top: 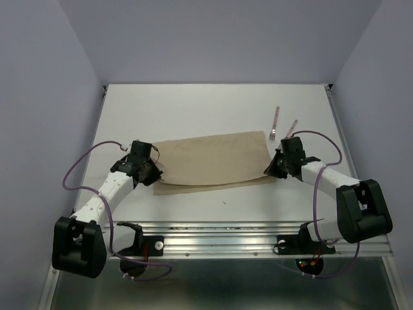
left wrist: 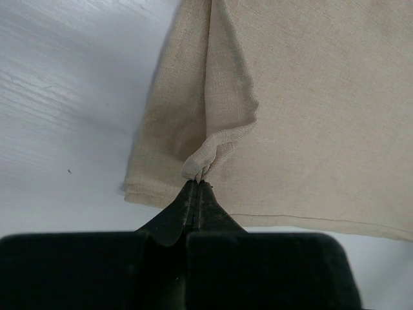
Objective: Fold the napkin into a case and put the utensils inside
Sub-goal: Fold and flatten the napkin at the center of the board, then smooth out the rectangle-folded napkin at the center of the board.
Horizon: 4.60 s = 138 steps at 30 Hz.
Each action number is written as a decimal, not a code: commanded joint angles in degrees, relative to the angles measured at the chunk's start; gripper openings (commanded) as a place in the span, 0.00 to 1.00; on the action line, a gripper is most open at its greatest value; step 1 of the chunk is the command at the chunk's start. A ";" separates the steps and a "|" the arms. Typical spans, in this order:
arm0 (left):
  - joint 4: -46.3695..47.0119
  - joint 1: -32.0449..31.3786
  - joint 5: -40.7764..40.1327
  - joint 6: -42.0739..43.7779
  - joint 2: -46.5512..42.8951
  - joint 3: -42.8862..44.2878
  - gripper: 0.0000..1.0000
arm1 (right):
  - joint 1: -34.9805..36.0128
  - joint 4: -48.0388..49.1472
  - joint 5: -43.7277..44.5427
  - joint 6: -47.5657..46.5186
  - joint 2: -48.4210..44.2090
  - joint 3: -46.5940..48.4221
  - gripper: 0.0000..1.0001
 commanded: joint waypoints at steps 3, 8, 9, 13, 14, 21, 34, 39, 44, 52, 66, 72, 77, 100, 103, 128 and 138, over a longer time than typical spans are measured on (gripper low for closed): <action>-4.62 -0.44 -0.66 1.36 -4.50 7.87 0.00 | -0.34 -0.69 1.93 -0.12 -4.77 4.92 0.01; -11.39 -0.44 -2.15 2.16 -5.56 12.44 0.00 | -0.34 -4.12 4.13 -1.09 -8.20 7.56 0.01; -12.00 -0.52 -2.76 2.16 -6.17 12.53 0.00 | -0.34 -4.38 4.22 -1.00 -8.64 7.56 0.01; -12.54 -0.52 -2.24 1.28 -7.93 10.52 0.00 | -0.34 -5.17 3.70 -0.74 -9.53 6.52 0.01; -11.93 -0.52 -1.02 0.50 -8.37 8.86 0.00 | -0.34 -5.17 3.43 -0.65 -9.44 5.99 0.01; -6.92 -0.61 5.05 -3.02 -10.31 0.85 0.00 | -0.34 -3.86 3.25 1.19 -9.26 1.59 0.01; -7.35 -1.05 3.74 -3.91 -9.87 0.05 0.00 | -0.34 -3.15 5.19 1.55 -8.55 0.27 0.01; -10.60 -1.05 2.25 -2.77 -11.62 4.87 0.00 | -0.34 -4.73 7.19 1.72 -10.84 2.20 0.01; -12.63 -1.05 2.51 -1.53 -12.24 8.14 0.00 | -0.34 -6.75 9.14 1.46 -13.92 3.87 0.01; -13.24 -1.14 3.73 -1.71 -13.30 6.74 0.00 | -0.34 -7.90 8.80 0.84 -14.72 3.35 0.01; -11.39 -1.31 8.57 -2.24 -12.51 1.10 0.57 | -0.34 -5.79 7.74 1.72 -11.90 -1.40 0.54; -13.42 -1.31 0.68 -0.83 -11.19 8.65 0.95 | -0.34 -7.11 12.04 -0.30 -11.55 1.41 0.88; -9.21 -1.31 -1.27 0.40 -7.68 12.35 0.87 | -0.34 -7.20 13.01 -1.88 -11.29 3.87 0.82; 0.74 -0.96 -6.28 1.37 9.81 9.45 0.75 | -0.34 -6.84 12.04 -2.23 -3.46 2.91 0.36; 0.82 -0.09 -7.42 2.07 11.66 9.37 0.73 | -0.34 -7.28 12.75 -2.67 -3.02 2.38 0.38; 5.75 2.11 -7.77 1.19 19.67 6.46 0.12 | -0.34 -5.26 12.48 -2.85 0.67 -0.26 0.18; 0.55 2.11 -10.15 1.81 10.27 9.81 0.08 | -0.34 -5.35 13.19 -3.64 -2.05 -0.26 0.01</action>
